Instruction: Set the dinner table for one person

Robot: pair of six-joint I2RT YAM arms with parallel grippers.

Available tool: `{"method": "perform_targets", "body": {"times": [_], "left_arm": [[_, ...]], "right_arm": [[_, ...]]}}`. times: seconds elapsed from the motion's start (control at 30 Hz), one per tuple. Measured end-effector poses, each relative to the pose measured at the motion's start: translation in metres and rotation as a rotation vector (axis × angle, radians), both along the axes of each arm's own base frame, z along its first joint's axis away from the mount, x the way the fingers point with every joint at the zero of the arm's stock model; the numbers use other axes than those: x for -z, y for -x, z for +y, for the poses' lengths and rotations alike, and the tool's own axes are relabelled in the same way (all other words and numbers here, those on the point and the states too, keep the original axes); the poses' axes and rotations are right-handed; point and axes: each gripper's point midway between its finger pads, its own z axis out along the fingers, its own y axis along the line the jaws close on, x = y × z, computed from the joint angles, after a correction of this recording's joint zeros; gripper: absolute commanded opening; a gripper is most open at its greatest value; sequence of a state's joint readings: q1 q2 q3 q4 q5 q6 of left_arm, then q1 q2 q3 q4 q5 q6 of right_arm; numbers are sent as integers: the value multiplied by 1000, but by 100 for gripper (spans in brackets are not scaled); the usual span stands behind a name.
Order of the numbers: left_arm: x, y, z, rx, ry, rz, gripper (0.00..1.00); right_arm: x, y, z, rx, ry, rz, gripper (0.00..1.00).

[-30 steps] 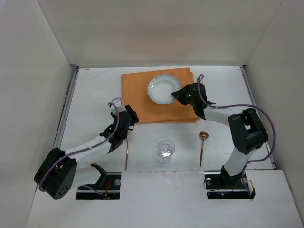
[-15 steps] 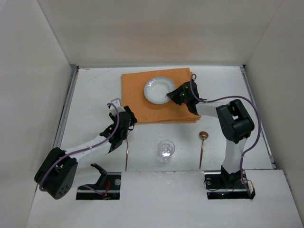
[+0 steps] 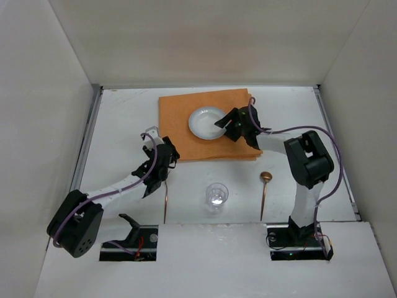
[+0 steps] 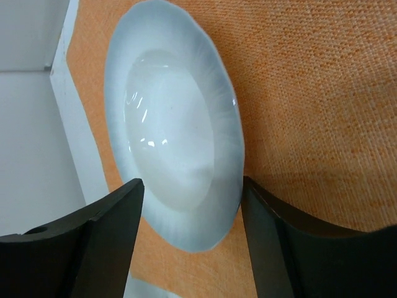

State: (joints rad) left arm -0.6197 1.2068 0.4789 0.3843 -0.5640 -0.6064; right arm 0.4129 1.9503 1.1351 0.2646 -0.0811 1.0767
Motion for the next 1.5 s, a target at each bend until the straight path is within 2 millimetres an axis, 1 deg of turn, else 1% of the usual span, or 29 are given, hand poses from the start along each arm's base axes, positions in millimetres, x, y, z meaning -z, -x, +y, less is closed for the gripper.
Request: {"method": "perform_targets", "body": {"times": [0.07,0.2,0.23,0.27,0.3,0.37,0.4,0.43,0.47,0.53,0.57,0.6,0.67,0.7,0.77,0.83,0.9,1.0,1.17,1.27,1.37,1.43,1.5], "left_arm": [[-2,-1,2,-12,-4,-7,51],[-11,-6,1,-24,-3,-27,51],[-14,-9,0,-25,0,-35,49],[-16,-12,-2,-24,3,-42,45],[-18,-14,-4,-23,5,-47,38],[-20,-18,-9,-16,3,-54,24],[-20,-19,-10,-12,1,-56,19],[-20,-19,-11,-9,1,-58,17],[-20,-19,-12,-6,-2,-58,17],[-21,-20,-13,-3,0,-64,17],[-23,-21,-14,-4,4,-70,20],[-24,-22,-14,-4,9,-78,23],[-27,-24,-14,-9,22,-94,29],[-26,-24,-13,-10,25,-99,31],[-23,-25,-12,-11,29,-100,34],[-18,-25,-9,-13,29,-92,36],[-15,-24,-6,-16,30,-87,37],[-12,-24,-4,-23,35,-83,39],[-11,-24,-2,-28,43,-83,41],[-11,-24,-2,-28,45,-83,43],[-11,-24,-3,-26,47,-83,44],[-11,-24,-3,-26,48,-82,46],[-9,-25,-3,-26,47,-79,49]], "right_arm": [[-8,6,-3,-13,17,-13,73],[-35,29,-18,-33,66,-67,75],[-42,35,-22,-36,80,-83,75],[-51,43,-27,-40,98,-103,71],[-60,51,-31,-44,121,-128,63],[-76,73,-35,-68,175,-177,33],[-82,86,-34,-89,201,-197,21],[-89,102,-30,-117,229,-218,15],[-92,118,-25,-149,259,-229,14],[-92,159,-12,-241,329,-242,18],[-90,178,-7,-287,360,-241,23],[-86,198,-4,-336,400,-231,33],[-76,230,-5,-416,475,-205,55],[-71,243,-8,-446,509,-190,61],[-64,264,-15,-500,568,-165,65],[-58,280,-21,-542,613,-141,63],[-53,289,-27,-568,645,-117,61],[-43,298,-32,-600,683,-79,56],[-29,311,-28,-672,726,-49,53],[-25,313,-23,-700,736,-39,51],[-22,312,-20,-713,748,-33,46],[-22,311,-18,-716,752,-33,42],[-21,309,-16,-719,756,-31,33]]}}
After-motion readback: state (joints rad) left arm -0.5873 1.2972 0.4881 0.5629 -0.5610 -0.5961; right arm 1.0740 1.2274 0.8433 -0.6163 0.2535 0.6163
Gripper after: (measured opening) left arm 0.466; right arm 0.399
